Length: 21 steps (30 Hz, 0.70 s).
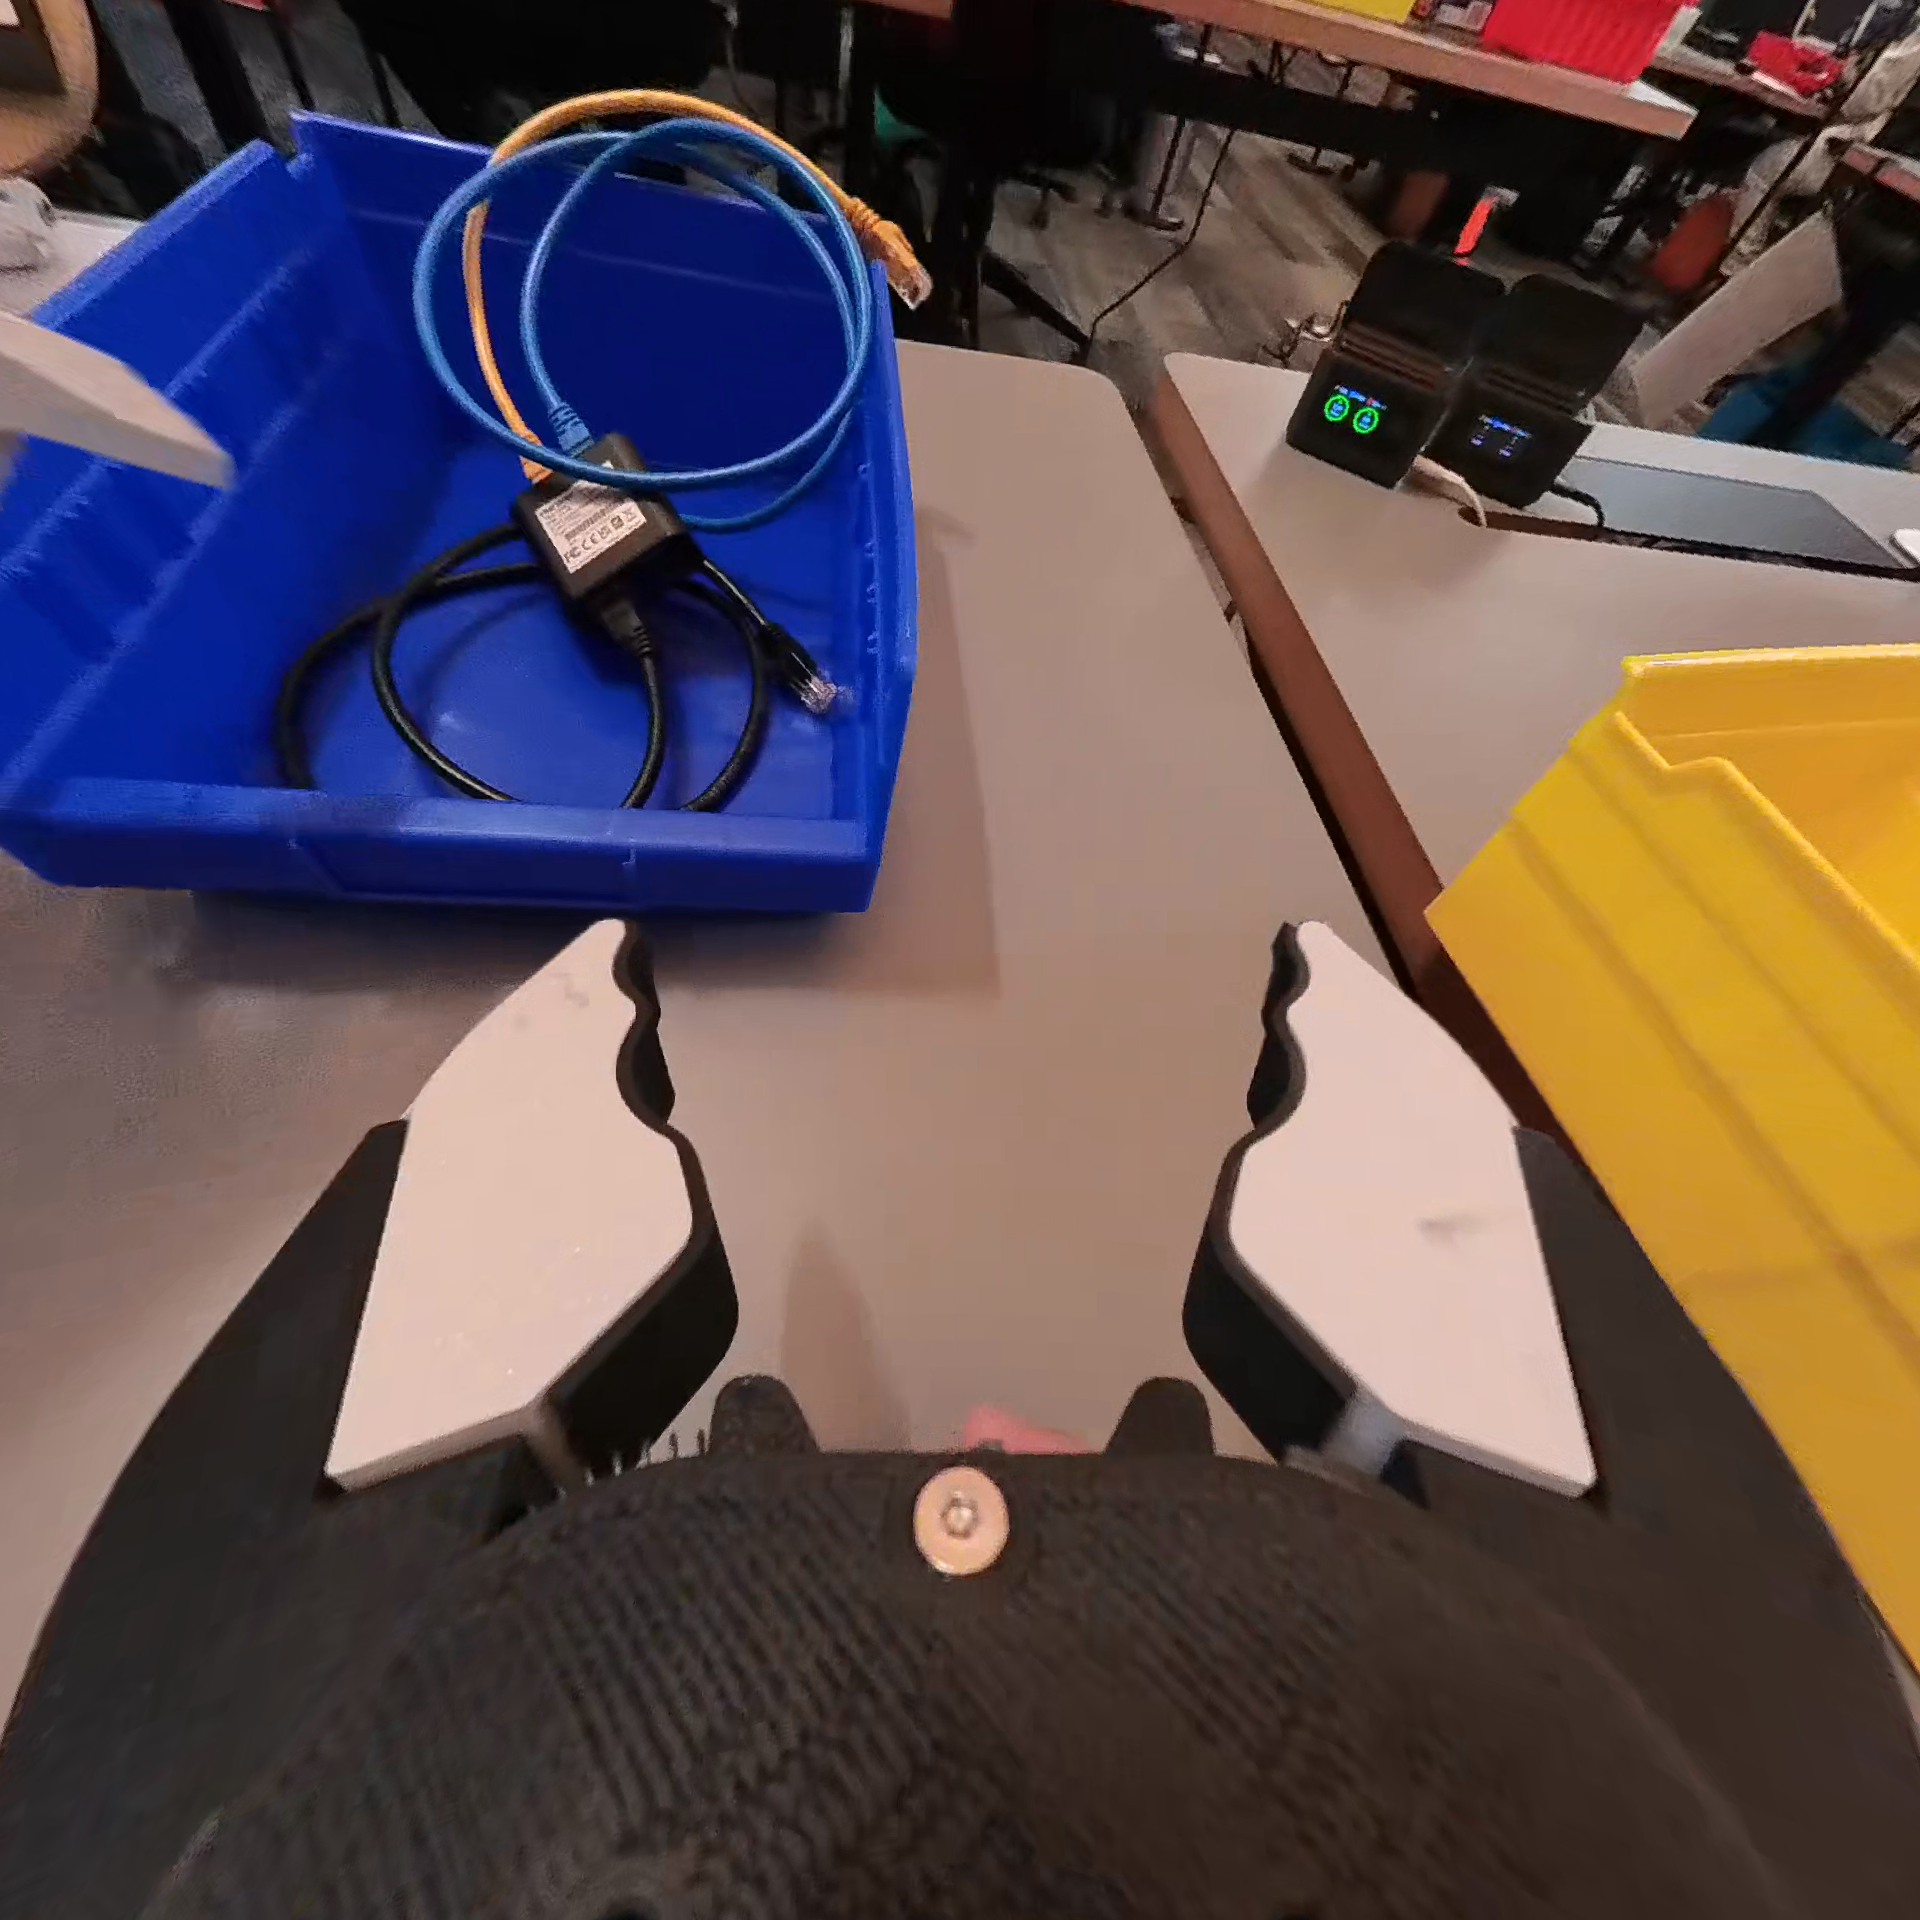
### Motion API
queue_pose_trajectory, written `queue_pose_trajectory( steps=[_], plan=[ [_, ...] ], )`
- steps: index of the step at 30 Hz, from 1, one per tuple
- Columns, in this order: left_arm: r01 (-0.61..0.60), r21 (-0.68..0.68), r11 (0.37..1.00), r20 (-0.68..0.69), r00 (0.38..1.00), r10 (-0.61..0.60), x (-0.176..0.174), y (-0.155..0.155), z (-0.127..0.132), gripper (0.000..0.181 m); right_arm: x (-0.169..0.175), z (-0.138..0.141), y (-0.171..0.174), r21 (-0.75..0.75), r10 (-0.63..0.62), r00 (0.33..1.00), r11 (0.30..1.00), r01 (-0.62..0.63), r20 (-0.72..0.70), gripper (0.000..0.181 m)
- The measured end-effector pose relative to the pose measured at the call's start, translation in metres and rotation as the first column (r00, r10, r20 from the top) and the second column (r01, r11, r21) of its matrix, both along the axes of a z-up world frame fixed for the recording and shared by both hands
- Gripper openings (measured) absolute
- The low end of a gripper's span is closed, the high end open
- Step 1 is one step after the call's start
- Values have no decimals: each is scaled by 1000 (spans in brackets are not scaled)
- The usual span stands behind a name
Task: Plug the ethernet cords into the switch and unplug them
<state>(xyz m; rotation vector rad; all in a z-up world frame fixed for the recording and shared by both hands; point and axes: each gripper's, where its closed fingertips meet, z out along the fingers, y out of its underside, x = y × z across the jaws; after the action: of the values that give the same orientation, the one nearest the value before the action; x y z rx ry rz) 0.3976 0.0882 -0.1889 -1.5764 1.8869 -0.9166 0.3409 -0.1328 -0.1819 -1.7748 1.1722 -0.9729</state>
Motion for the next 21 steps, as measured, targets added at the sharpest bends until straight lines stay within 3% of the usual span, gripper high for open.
queue_pose_trajectory(
  steps=[4,7,10,16,21],
  plan=[
    [-84,130,988,-55,994,92,24,8,-33,89,2,-6,2,18,12,1000,1000,-11,-13,111],
    [-102,243,965,-50,992,118,33,28,-47,38,2,-11,4,29,22,999,999,-21,-35,110],
    [-155,136,979,-40,986,161,38,46,-47,16,2,-7,5,48,27,999,999,-26,-28,107],
    [-100,69,993,-41,994,103,21,85,-46,9,1,-1,7,68,35,999,997,-33,-18,106],
    [-23,44,999,-70,997,26,-35,123,-44,7,-4,10,24,102,80,997,991,-81,9,105]
  ],
)
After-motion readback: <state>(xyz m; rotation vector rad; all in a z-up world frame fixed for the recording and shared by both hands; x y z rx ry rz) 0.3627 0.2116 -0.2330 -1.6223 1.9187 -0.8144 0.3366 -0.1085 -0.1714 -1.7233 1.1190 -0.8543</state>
